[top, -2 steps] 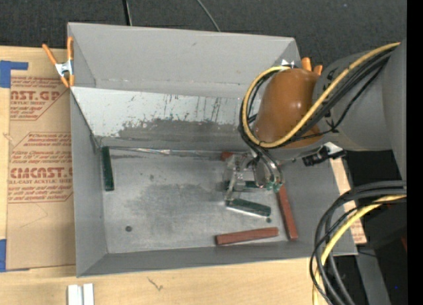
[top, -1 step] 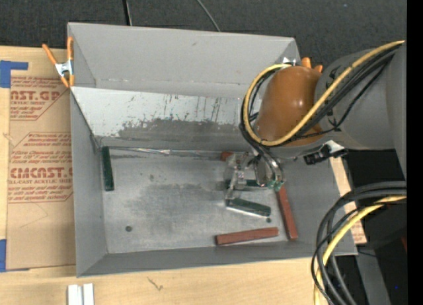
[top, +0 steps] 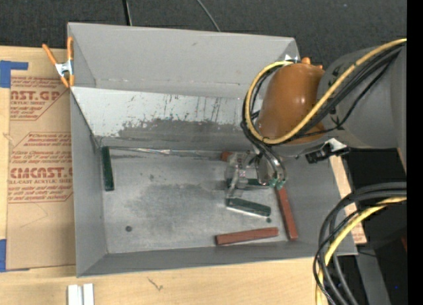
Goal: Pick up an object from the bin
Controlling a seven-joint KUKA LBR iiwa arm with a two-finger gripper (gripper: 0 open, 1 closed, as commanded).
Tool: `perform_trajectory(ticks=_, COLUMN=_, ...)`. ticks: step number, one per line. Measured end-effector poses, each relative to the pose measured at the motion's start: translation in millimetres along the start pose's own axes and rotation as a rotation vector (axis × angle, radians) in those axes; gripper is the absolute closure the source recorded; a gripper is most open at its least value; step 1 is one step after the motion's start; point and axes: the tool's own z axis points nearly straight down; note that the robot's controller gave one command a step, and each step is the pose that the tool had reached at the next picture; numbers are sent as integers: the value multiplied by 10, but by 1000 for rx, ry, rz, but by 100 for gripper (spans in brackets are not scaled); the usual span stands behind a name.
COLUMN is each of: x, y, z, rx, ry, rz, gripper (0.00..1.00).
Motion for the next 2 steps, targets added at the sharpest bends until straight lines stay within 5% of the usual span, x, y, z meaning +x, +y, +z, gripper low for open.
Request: perform_trajectory(ticks=2, x=1, y=3, z=-163, rx=0, ry=1, rz=0, gripper=100)
